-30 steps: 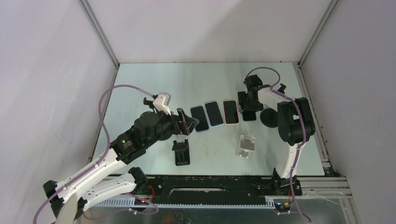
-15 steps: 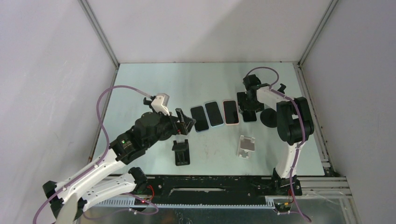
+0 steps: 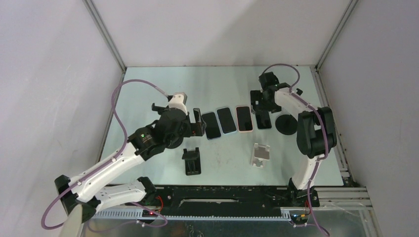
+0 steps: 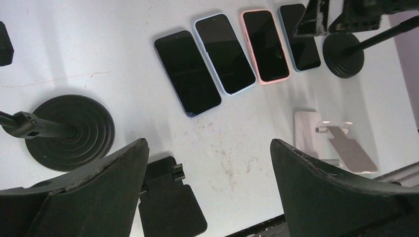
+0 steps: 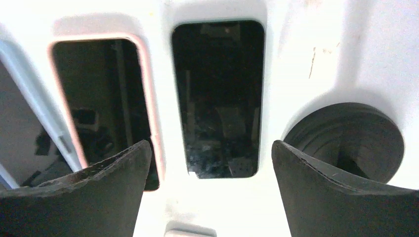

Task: Remove the phone from the phone stand
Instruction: Place the phone at the center of the board, then reset both arms

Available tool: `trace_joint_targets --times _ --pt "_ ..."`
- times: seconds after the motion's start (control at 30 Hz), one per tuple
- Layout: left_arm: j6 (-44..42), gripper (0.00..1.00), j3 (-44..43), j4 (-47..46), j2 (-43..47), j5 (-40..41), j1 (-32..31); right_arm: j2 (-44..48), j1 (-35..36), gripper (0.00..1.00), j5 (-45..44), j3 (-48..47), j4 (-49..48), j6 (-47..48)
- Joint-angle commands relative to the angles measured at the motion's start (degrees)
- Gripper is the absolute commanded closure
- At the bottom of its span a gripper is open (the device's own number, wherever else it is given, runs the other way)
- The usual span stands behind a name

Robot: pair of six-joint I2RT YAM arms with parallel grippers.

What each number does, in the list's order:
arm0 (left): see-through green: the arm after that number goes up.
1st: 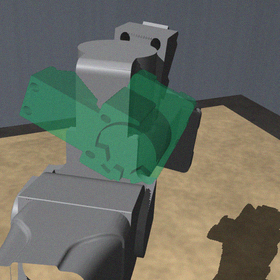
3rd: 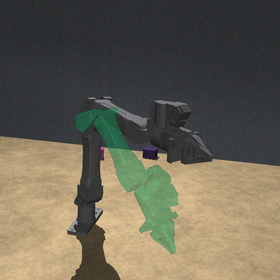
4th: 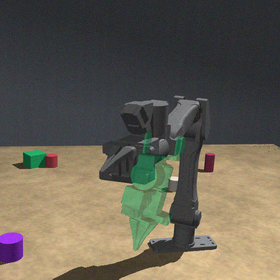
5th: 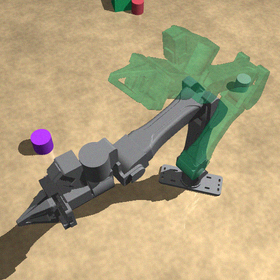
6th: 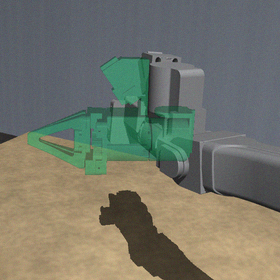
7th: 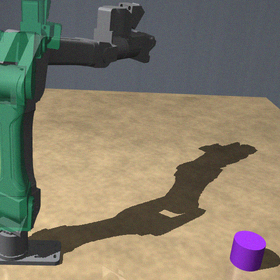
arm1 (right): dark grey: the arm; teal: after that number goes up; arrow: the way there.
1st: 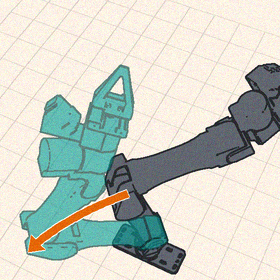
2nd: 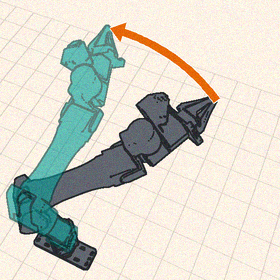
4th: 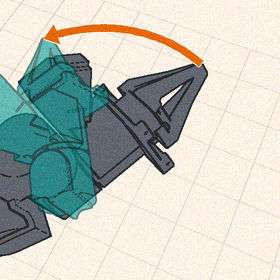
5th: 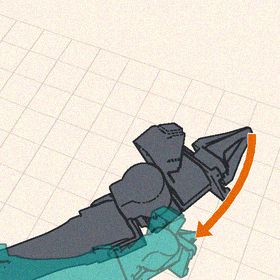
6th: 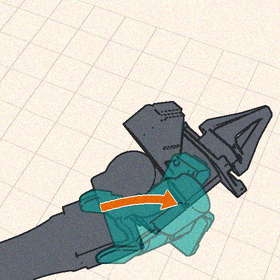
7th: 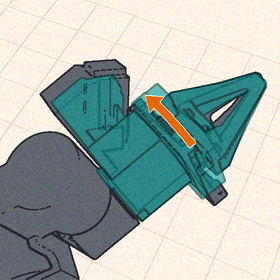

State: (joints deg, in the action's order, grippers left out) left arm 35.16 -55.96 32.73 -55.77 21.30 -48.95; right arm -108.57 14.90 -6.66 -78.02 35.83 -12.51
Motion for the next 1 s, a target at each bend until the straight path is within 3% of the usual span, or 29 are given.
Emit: trace_joint_targets --times 0.0,0.13,0.3,0.4,0.6,0.63,0.7,0.8,0.97 --pt "1.9 0.0 -3.9 1.5 -1.4 3.1 0.3 6.5 0.7 0.03 5.3 -7.2 2.0 -4.1" --pt "1.4 0.0 -6.8 2.2 -3.3 2.7 0.3 4.9 1.1 0.01 9.3 -16.0 11.1 -4.0" --pt "1.2 0.0 -9.1 3.3 -3.8 4.0 0.3 11.3 6.1 0.01 -3.0 -15.1 12.6 -1.1" --pt "0.5 0.0 -10.7 4.7 -4.2 2.2 0.4 18.0 8.2 0.01 -4.7 -13.1 9.4 -1.6" --pt "-2.3 0.14 -11.1 5.8 -5.0 0.2 0.5 40.3 8.5 0.01 5.3 1.1 -6.2 -5.6" --pt "-2.7 0.05 -10.4 3.8 -4.4 -0.2 0.5 43.5 8.4 0.01 6.9 2.9 -6.8 -5.8" --pt "-4.3 0.01 -8.3 0.4 -2.5 -4.1 0.4 46.4 8.5 0.01 8.0 3.7 -6.0 -6.0" --pt "-7.3 0.0 -6.4 -1.7 -0.2 -6.4 0.5 49.7 8.7 0.01 7.1 3.8 -1.6 -6.7" --pt "-8.2 0.0 -5.1 0.8 1.8 0.2 0.5 55.5 8.7 0.01 7.3 3.8 4.6 -8.4"
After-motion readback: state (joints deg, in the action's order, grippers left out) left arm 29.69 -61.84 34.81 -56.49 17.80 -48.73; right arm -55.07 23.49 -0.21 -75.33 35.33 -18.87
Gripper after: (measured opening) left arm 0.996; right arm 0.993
